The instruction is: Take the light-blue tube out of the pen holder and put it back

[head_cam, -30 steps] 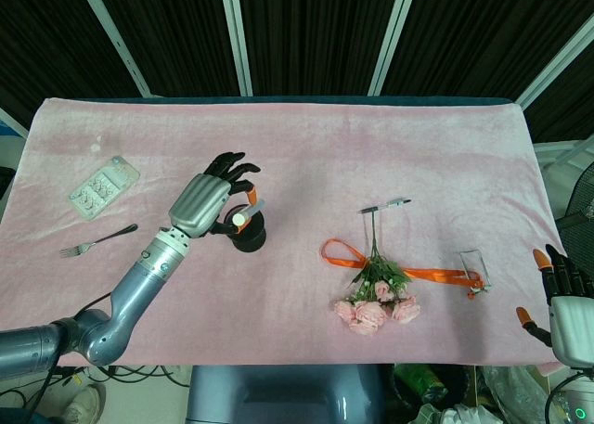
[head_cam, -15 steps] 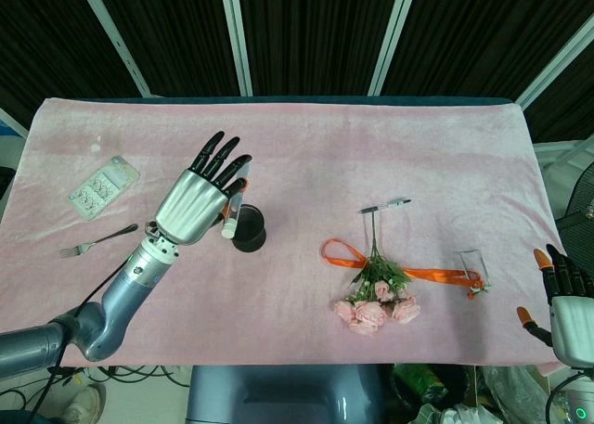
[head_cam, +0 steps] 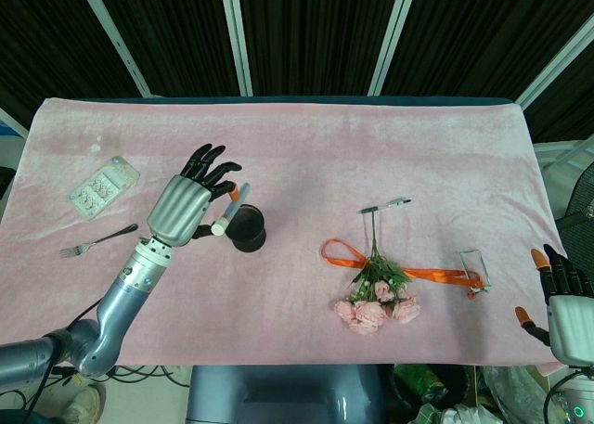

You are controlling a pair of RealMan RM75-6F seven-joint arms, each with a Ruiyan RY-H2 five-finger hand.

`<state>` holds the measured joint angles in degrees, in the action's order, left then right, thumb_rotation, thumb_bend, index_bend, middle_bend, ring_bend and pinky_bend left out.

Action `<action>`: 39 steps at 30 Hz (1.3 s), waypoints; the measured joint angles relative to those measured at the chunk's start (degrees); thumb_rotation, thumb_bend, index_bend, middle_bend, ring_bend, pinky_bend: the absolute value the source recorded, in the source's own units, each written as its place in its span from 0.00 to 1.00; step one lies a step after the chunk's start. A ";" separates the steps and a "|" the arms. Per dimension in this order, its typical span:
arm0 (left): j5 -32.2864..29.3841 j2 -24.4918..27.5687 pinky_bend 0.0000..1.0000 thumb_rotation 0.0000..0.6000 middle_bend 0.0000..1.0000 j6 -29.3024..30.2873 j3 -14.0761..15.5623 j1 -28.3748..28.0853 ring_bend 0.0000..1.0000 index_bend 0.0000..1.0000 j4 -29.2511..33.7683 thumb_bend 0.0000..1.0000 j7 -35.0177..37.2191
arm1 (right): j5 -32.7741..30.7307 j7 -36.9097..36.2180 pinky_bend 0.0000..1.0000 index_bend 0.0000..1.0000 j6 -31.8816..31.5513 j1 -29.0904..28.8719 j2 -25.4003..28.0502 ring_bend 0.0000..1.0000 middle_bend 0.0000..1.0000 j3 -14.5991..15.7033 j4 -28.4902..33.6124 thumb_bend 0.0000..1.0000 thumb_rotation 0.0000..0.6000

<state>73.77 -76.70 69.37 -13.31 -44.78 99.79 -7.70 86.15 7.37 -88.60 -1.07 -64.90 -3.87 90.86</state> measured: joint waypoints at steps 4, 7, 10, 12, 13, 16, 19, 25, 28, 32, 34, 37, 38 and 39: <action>-7.27 5.51 0.00 1.00 0.24 -7.26 -3.15 0.50 0.00 0.65 7.46 0.41 12.16 | 0.34 0.41 0.18 0.00 -0.17 0.00 -0.13 0.10 0.04 0.09 0.13 0.14 1.00; -11.95 8.55 0.00 1.00 0.24 -13.96 -6.42 0.24 0.00 0.65 10.76 0.41 22.78 | 0.36 0.81 0.18 0.00 -0.27 0.06 -0.25 0.10 0.04 0.15 0.32 0.14 1.00; -15.84 10.55 0.00 1.00 0.23 -22.25 -9.76 -0.59 0.00 0.65 12.67 0.41 32.79 | 0.09 0.86 0.18 0.00 -0.19 0.07 -0.23 0.10 0.04 0.08 0.31 0.14 1.00; -18.36 10.63 0.00 1.00 0.23 -27.90 -11.73 -2.15 0.00 0.65 12.93 0.41 37.80 | -0.11 0.78 0.18 0.00 -0.40 0.13 -0.18 0.10 0.04 -0.11 0.30 0.14 1.00; -19.42 10.31 0.00 1.00 0.23 -29.98 -12.45 -3.19 0.00 0.65 12.76 0.41 39.16 | -0.08 0.75 0.18 0.00 -0.52 0.16 -0.15 0.10 0.04 -0.16 0.27 0.14 1.00; -21.47 8.54 0.00 1.00 0.24 -33.53 -13.58 -6.78 0.00 0.66 11.89 0.41 40.38 | 0.05 0.47 0.18 0.00 -0.59 0.19 -0.06 0.10 0.04 -0.16 0.19 0.14 1.00; -22.16 7.54 0.00 1.00 0.25 -31.98 -13.19 -8.10 0.00 0.67 11.29 0.41 37.44 | 0.08 0.30 0.18 0.00 -0.52 0.19 0.08 0.10 0.04 -0.12 0.13 0.14 1.00; -23.00 7.28 0.00 1.00 0.25 -22.39 -10.88 -8.70 0.00 0.67 11.20 0.41 25.11 | 0.11 0.31 0.18 0.00 -0.28 0.12 0.04 0.10 0.04 -0.04 0.11 0.14 1.00; -22.78 8.38 0.00 1.00 0.25 -17.09 -9.41 -8.08 0.00 0.67 11.51 0.41 18.92 | 0.14 0.62 0.18 0.00 -0.06 0.04 -0.07 0.10 0.04 0.05 0.14 0.14 1.00; -20.78 12.82 0.00 1.00 0.25 -12.04 -7.21 -4.78 0.00 0.67 12.48 0.41 14.13 | 0.00 1.24 0.18 0.00 0.06 0.02 -0.24 0.10 0.04 0.09 0.32 0.14 1.00; -19.34 15.35 0.00 1.00 0.25 -11.02 -6.14 -2.55 0.00 0.67 12.82 0.41 13.91 | -0.07 1.45 0.18 0.00 -0.01 0.07 -0.28 0.10 0.04 0.08 0.38 0.14 1.00; -17.00 19.52 0.00 1.00 0.25 -9.96 -4.24 1.62 0.00 0.67 12.60 0.41 14.86 | -0.25 1.81 0.18 0.00 -0.06 0.16 -0.31 0.10 0.04 0.08 0.52 0.15 1.00; -16.52 20.87 0.00 1.00 0.25 -9.73 -3.54 3.35 0.00 0.67 12.03 0.41 15.94 | -0.31 1.91 0.18 0.00 -0.07 0.19 -0.29 0.10 0.04 0.08 0.63 0.15 1.00; -16.19 21.55 0.00 1.00 0.25 -9.69 -3.13 4.42 0.00 0.66 11.48 0.41 16.97 | -0.37 1.97 0.18 0.00 -0.03 0.19 -0.32 0.10 0.04 0.06 0.66 0.15 1.00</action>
<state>57.58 -55.15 59.68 -16.44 -40.37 111.27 9.27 85.77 9.34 -88.63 -0.88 -65.22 -3.81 91.52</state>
